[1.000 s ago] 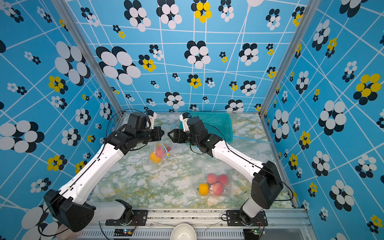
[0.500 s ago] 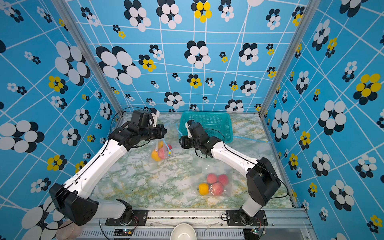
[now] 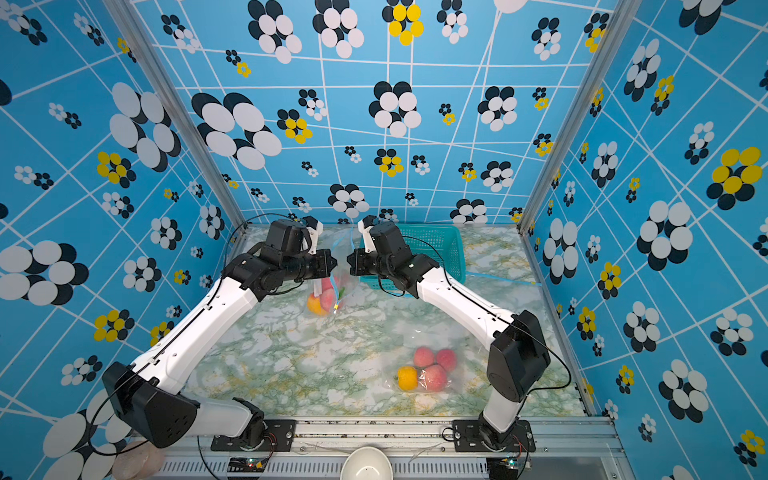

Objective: Place the peach in a zip-top bag and seal the zipper
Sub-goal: Adjust the zipper food storage bag at the center of the board.

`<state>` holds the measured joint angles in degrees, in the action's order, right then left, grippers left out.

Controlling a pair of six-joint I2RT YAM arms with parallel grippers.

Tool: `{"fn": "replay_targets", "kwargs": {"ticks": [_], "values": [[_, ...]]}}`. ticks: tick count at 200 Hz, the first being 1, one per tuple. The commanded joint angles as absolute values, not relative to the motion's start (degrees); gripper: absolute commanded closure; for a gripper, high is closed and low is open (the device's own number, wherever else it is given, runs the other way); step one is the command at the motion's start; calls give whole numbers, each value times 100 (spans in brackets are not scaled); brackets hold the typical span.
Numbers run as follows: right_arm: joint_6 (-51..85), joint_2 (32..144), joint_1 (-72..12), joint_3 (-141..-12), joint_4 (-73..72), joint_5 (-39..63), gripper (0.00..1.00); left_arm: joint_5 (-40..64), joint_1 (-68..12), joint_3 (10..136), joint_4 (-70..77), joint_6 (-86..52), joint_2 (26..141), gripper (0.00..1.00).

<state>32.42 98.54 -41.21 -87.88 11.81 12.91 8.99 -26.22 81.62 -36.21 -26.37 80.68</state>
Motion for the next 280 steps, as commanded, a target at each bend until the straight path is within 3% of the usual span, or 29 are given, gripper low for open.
{"fn": "replay_targets", "kwargs": {"ticks": [1, 23, 59, 118, 151, 186, 251, 280], "values": [[3700, 9809, -4101, -8895, 937, 1786, 100, 809, -2640, 8426, -3610, -2533, 8143, 91], [4201, 9886, -4104, -8755, 413, 2211, 100, 746, -2606, 8546, -3697, -2433, 8107, 86], [5012, 10063, -3975, -8567, -85, 1949, 100, 992, -2473, 8915, -4062, -2006, 8176, 59], [6544, 10575, -3403, -8465, -677, 1295, 100, 755, -2414, 9518, -4748, -1217, 8163, 48], [6768, 10752, -3390, -8745, -614, 1127, 100, 895, -2597, 9604, -4861, -549, 7901, 48], [6920, 10861, -3389, -8931, -589, 1037, 100, 676, -3140, 8397, -4320, 86, 7255, 56], [6976, 10891, -3375, -9124, -604, 1146, 100, 374, -3182, 6989, -3706, -16, 6670, 54], [6970, 10856, -3375, -9114, -631, 1185, 100, 337, -3182, 7007, -3464, -53, 6925, 64]]}}
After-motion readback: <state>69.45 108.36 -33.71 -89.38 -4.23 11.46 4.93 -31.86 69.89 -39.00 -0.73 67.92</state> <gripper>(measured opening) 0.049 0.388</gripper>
